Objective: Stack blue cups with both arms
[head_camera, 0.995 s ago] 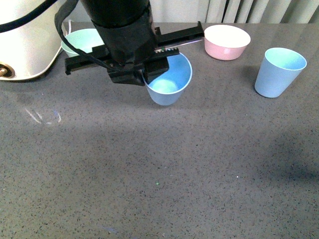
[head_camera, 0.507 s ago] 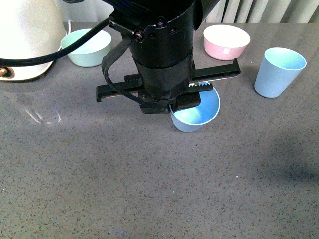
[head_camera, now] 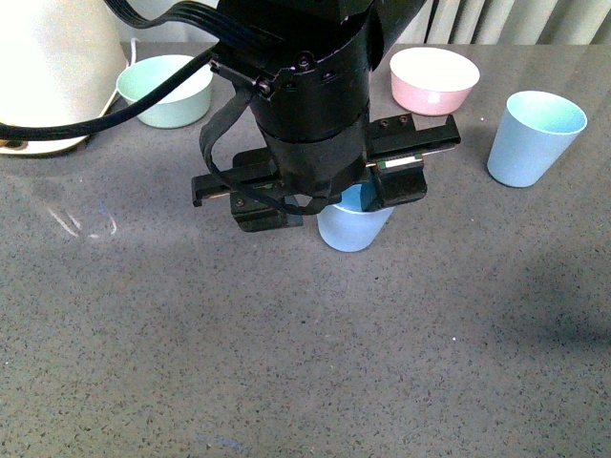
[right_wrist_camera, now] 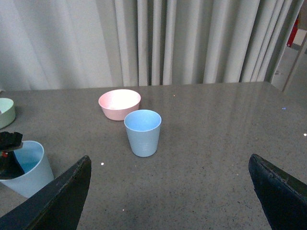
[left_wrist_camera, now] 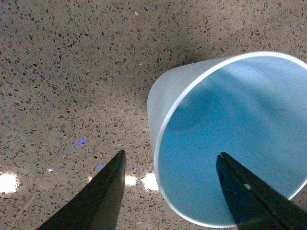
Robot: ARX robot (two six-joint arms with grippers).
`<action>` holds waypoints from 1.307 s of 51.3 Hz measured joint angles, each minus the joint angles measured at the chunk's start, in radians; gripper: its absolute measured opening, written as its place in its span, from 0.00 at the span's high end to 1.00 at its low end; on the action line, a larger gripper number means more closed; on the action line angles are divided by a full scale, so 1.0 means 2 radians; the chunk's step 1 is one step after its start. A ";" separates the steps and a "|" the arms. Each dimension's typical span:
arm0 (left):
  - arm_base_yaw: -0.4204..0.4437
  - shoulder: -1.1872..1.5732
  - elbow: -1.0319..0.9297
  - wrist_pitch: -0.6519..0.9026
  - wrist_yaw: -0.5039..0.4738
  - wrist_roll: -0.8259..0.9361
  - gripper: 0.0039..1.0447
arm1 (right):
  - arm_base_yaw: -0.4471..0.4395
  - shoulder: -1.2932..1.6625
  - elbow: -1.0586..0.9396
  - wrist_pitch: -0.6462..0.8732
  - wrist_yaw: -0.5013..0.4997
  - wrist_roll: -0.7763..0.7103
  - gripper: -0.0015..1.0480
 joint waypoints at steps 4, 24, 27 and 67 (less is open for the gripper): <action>0.000 -0.006 -0.005 0.003 0.000 0.000 0.26 | 0.000 0.000 0.000 0.000 0.000 0.000 0.09; 0.032 -0.046 -0.026 0.043 0.002 0.009 0.08 | 0.000 0.000 0.000 0.000 0.000 0.000 0.09; 0.041 -0.062 -0.044 0.064 0.005 0.018 0.08 | 0.000 0.000 0.000 0.000 0.000 0.000 0.09; 0.221 -0.512 -0.590 0.627 -0.064 0.373 0.99 | 0.000 0.000 0.000 0.000 0.000 0.000 0.09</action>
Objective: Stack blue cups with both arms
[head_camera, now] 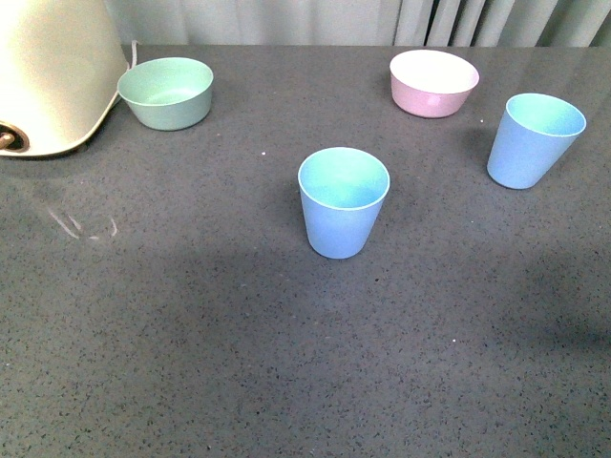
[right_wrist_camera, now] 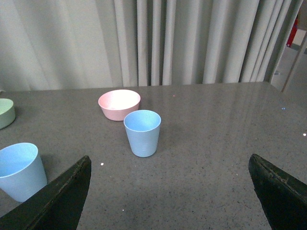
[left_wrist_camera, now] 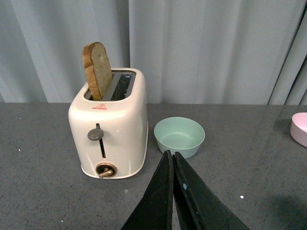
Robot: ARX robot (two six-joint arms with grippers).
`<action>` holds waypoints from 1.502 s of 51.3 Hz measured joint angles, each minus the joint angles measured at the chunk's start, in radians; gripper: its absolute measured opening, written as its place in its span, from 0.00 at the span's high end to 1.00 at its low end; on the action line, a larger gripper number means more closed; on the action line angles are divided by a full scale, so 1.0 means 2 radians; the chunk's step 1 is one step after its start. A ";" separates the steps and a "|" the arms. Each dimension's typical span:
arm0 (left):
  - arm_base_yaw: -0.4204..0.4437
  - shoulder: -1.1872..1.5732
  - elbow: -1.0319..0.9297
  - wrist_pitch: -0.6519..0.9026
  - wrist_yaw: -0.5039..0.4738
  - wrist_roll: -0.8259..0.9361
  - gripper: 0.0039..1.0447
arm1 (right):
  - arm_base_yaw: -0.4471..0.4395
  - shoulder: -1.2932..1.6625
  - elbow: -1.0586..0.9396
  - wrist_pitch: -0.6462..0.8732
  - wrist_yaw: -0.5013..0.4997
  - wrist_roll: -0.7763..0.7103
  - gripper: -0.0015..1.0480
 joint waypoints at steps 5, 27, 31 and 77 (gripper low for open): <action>0.019 -0.035 -0.023 -0.014 0.014 0.001 0.99 | 0.000 0.000 0.000 0.000 0.000 0.000 0.09; 0.085 -0.157 -0.087 -0.066 0.090 0.002 0.99 | 0.000 0.000 0.000 0.000 0.000 0.000 0.09; 0.105 -0.174 -0.096 -0.083 0.098 0.002 0.99 | 0.000 0.000 0.000 0.000 0.000 0.000 0.09; 0.109 -0.416 -0.096 -0.309 0.104 0.002 0.99 | 0.000 0.000 0.000 0.000 0.000 0.000 0.09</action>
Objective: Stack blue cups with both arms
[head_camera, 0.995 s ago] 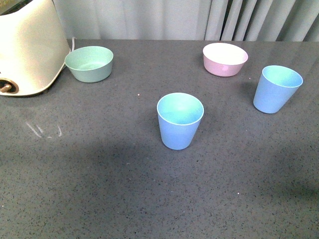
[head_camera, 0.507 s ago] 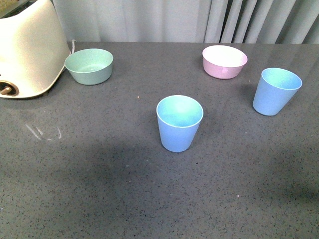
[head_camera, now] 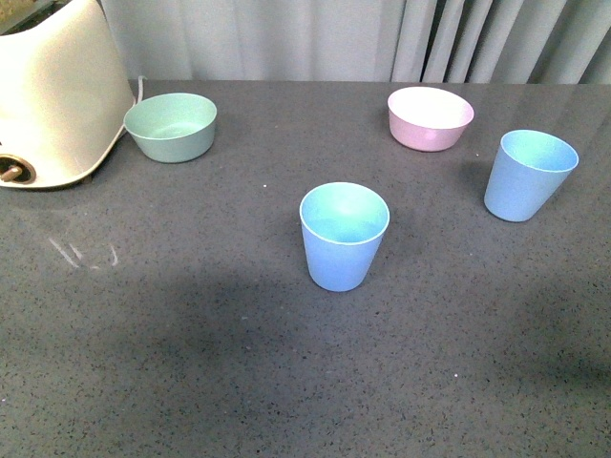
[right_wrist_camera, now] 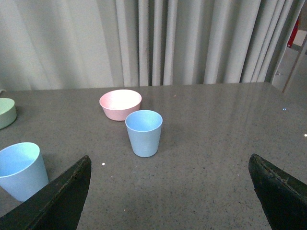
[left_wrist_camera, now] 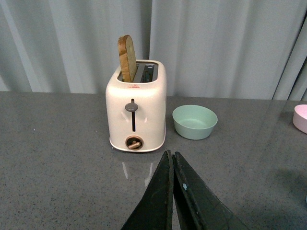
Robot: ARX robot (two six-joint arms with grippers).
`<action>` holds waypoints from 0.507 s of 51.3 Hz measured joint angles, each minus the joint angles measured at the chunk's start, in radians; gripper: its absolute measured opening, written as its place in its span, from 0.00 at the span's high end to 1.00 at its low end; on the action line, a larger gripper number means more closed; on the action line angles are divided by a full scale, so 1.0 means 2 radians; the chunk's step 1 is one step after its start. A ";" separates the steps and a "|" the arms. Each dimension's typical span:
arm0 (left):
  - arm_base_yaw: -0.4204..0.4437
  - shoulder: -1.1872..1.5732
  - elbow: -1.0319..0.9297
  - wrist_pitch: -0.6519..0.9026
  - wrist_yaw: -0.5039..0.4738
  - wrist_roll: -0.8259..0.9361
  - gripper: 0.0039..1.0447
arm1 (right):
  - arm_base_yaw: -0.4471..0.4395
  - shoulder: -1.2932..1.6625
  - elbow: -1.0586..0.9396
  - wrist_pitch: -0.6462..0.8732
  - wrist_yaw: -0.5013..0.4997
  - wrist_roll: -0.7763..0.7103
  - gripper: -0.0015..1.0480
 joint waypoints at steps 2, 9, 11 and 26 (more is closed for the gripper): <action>0.000 -0.006 0.000 -0.006 0.000 0.000 0.99 | 0.000 0.000 0.000 0.000 0.000 0.000 0.09; 0.000 -0.026 0.000 -0.027 0.000 0.000 0.99 | 0.000 0.000 0.000 0.000 0.000 0.000 0.09; 0.000 -0.031 0.000 -0.031 0.000 0.000 0.99 | 0.000 0.000 0.000 0.000 0.000 0.000 0.09; 0.000 -0.114 0.000 -0.118 0.000 0.000 0.99 | 0.000 0.000 0.000 0.000 0.000 0.000 0.09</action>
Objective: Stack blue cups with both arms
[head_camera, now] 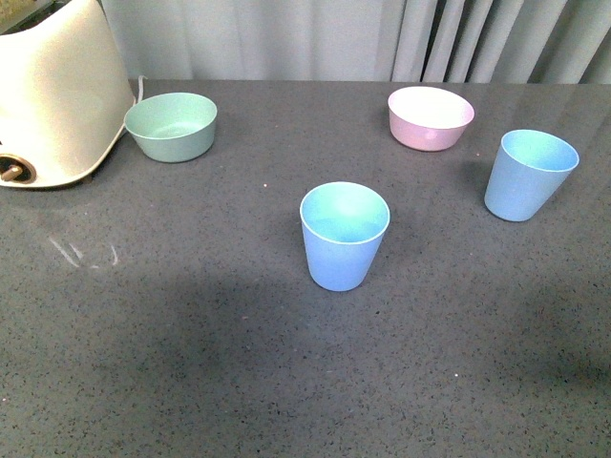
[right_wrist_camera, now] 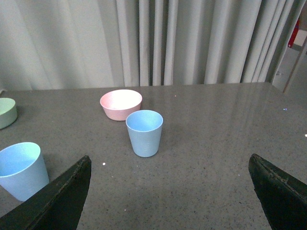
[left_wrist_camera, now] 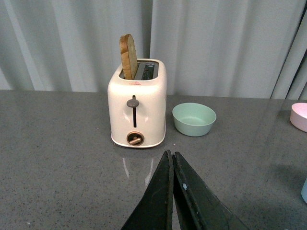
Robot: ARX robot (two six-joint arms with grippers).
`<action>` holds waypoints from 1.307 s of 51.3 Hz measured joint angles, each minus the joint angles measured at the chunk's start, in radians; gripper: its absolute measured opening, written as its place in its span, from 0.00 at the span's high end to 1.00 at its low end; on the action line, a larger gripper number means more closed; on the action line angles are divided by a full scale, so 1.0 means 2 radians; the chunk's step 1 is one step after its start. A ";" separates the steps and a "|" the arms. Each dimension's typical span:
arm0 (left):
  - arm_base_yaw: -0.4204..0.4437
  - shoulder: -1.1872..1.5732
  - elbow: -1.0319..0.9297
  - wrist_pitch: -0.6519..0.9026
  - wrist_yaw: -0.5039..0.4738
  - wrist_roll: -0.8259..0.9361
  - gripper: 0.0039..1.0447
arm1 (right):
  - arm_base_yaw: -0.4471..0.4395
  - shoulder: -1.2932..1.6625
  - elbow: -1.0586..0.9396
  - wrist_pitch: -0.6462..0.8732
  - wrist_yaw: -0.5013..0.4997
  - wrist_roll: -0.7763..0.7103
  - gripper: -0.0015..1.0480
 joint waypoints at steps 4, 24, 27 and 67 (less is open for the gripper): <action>0.000 0.000 0.000 0.000 0.000 0.000 0.89 | -0.047 0.089 0.054 -0.135 -0.105 0.028 0.09; 0.000 0.000 0.000 0.000 0.000 0.000 0.08 | -0.089 0.663 0.298 0.064 -0.122 -0.164 0.09; 0.000 0.000 0.000 0.000 0.000 0.001 0.08 | -0.065 0.722 0.343 0.053 -0.112 -0.188 0.09; 0.000 0.000 0.000 0.000 0.000 0.001 0.08 | 0.060 0.981 0.603 -0.041 -0.015 -0.255 0.23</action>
